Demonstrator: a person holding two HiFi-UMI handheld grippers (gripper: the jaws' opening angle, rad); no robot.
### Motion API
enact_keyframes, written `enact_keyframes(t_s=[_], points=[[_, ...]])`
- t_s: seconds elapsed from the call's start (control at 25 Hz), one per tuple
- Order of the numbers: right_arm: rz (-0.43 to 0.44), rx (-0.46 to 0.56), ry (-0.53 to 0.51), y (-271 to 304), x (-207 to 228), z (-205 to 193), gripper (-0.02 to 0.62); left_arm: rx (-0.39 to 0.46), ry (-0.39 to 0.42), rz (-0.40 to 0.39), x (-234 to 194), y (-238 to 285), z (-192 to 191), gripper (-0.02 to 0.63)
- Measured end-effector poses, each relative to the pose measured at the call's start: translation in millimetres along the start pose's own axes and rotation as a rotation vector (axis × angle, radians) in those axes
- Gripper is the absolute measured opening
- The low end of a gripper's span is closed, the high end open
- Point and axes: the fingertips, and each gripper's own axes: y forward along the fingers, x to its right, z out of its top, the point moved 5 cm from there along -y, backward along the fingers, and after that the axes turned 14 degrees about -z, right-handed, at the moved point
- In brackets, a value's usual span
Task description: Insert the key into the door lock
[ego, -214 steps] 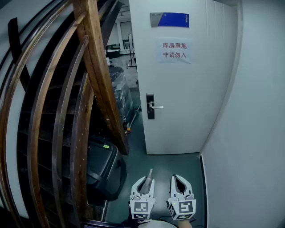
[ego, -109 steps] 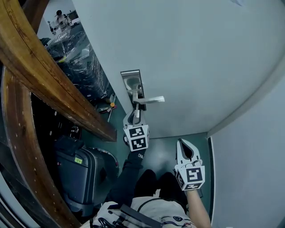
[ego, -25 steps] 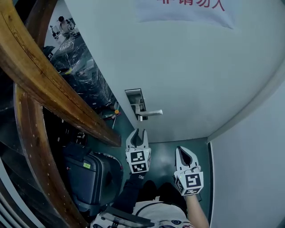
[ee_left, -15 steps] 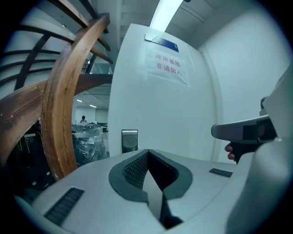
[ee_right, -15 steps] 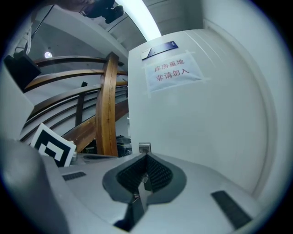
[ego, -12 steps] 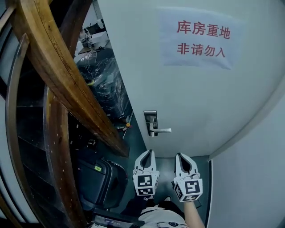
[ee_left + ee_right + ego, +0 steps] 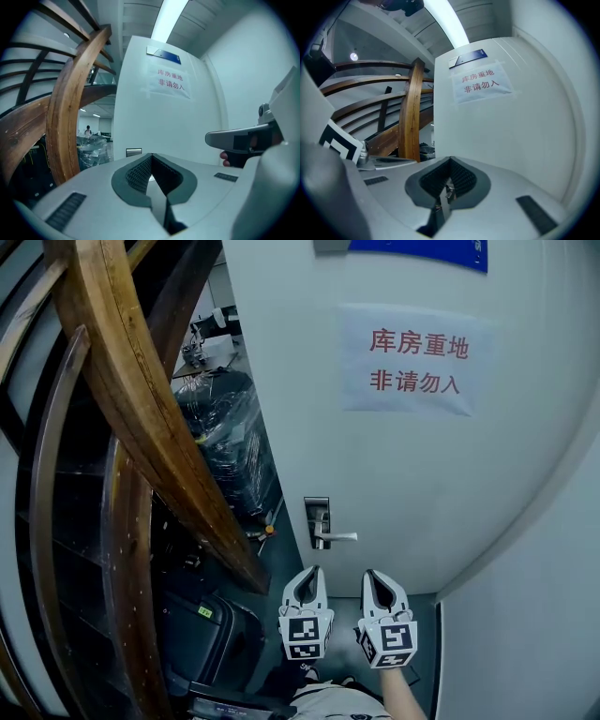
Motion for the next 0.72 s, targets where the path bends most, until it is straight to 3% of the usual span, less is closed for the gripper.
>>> enact_keyframes(t_s=[0.72], points=[[-0.011,0.034,-0.023,2.7,3.5,9.7,0.005,0.002,0.018,-0.032,6.6,9.5,4.9,0.005]])
